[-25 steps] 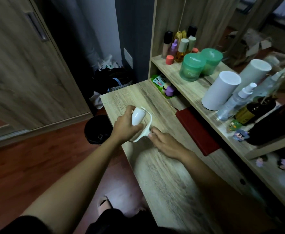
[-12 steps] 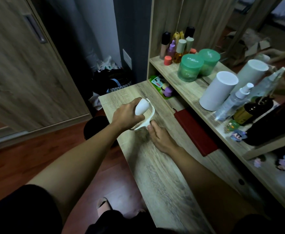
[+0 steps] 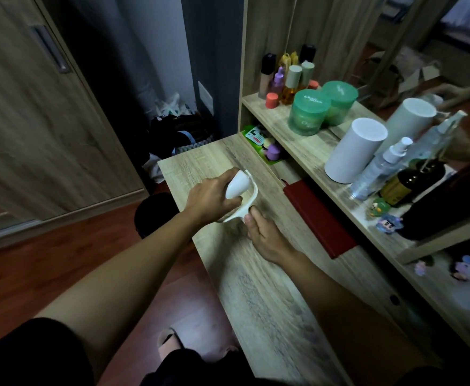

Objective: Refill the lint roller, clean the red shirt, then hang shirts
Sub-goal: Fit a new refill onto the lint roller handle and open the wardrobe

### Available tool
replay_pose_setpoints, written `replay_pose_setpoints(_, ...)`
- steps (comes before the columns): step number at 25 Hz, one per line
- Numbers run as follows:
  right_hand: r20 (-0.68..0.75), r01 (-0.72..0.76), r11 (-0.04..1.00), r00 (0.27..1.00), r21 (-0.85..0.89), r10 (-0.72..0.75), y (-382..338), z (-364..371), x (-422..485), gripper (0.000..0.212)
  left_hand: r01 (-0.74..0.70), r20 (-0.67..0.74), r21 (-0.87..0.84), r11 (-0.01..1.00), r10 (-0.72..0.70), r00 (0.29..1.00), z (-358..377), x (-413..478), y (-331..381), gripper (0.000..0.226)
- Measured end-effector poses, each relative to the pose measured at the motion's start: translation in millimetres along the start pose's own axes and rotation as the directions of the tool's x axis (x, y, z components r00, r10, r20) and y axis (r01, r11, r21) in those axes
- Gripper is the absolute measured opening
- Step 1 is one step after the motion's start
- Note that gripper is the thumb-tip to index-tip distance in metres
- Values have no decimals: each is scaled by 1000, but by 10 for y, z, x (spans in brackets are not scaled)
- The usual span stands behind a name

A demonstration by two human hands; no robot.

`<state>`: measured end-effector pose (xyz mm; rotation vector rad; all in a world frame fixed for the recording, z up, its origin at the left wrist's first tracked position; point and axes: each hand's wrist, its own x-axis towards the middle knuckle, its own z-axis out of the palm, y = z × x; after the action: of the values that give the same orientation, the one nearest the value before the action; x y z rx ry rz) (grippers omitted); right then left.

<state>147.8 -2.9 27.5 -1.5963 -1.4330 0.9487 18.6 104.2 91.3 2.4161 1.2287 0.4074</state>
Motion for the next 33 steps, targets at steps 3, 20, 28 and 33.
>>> replay_pose_setpoints(3, -17, 3, 1000, 1000, 1, -3, -3, 23, -54, 32, -34, 36, 84, 996, 31, 999, 33, 1, 12, 68)
replay_pose_setpoints(20, -53, -49, 995, 998, -91, 45, -26, -266, -147, 24, -149, -206, 86, 985, 163, 965, -191, 16, -321, 33)
replay_pose_setpoints(28, -58, -36, 989, 998, -144, 28, -224, -187, -40, 18, -329, -39, 371, 868, 368, 929, -142, -146, -600, 65)
replay_pose_setpoints(33, -64, 11, 981, 998, -194, -24, -347, 127, 189, 28, -229, 2, 286, 931, 238, 971, -445, -186, -896, 64)
